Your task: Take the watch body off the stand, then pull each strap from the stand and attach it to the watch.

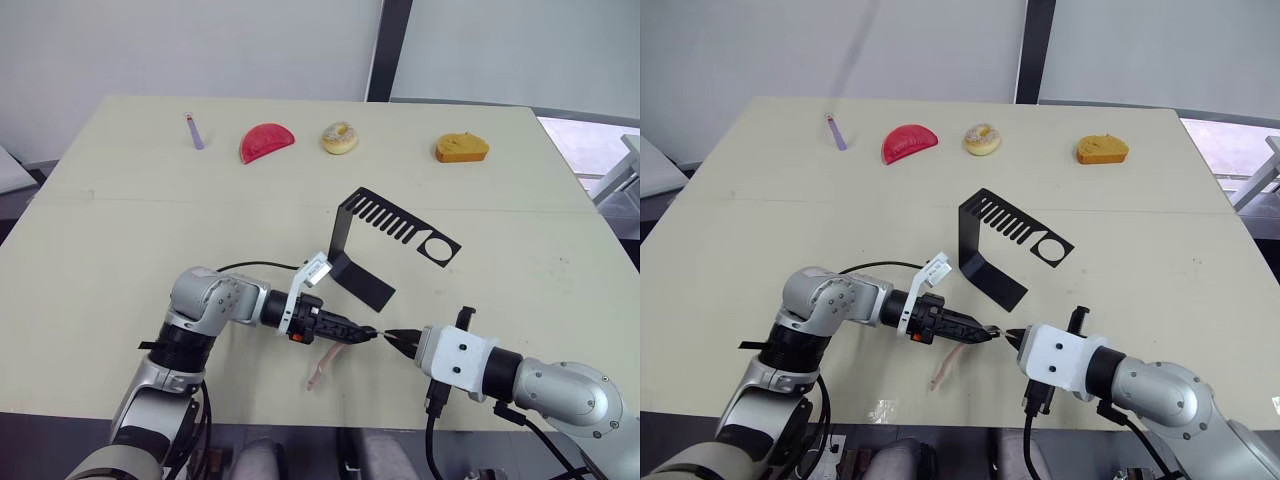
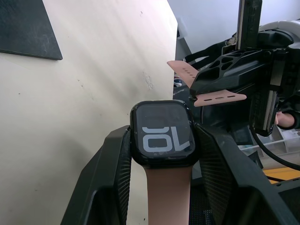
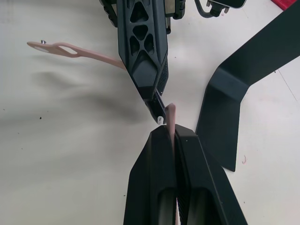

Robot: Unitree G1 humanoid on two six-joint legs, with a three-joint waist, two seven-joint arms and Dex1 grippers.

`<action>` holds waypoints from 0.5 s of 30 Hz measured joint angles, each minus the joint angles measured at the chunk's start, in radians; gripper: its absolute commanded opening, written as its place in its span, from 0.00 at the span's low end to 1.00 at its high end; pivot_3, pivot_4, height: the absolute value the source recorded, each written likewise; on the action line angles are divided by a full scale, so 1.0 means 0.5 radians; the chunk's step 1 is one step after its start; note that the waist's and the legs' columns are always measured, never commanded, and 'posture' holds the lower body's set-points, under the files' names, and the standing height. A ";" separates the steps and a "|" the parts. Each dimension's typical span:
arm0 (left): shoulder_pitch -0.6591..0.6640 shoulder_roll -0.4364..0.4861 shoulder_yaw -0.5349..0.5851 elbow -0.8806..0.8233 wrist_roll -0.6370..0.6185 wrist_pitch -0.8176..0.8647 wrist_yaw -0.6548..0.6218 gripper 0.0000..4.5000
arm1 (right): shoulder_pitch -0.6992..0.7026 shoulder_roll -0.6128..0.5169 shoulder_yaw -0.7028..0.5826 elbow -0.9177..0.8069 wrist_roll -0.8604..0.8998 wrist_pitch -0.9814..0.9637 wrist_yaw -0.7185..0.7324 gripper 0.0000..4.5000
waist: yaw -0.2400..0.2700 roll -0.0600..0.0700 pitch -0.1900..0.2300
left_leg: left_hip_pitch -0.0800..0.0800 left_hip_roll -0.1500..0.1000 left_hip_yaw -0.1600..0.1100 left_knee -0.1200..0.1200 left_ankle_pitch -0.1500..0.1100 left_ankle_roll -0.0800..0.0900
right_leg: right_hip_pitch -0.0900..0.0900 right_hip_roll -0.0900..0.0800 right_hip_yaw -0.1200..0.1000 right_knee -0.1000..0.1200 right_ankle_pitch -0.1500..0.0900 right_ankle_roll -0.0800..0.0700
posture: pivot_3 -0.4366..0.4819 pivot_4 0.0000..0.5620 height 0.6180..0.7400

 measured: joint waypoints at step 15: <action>0.020 0.067 0.016 0.127 -0.116 -0.109 -0.123 0.35 | 0.006 0.000 -0.014 0.000 -0.003 0.001 0.042 0.00 | 0.000 0.000 0.000 | 0.000 0.000 0.000 0.000 0.000 0.000 | 0.000 0.000 0.000 0.000 0.000 0.000 | 0.48 0.27 0.98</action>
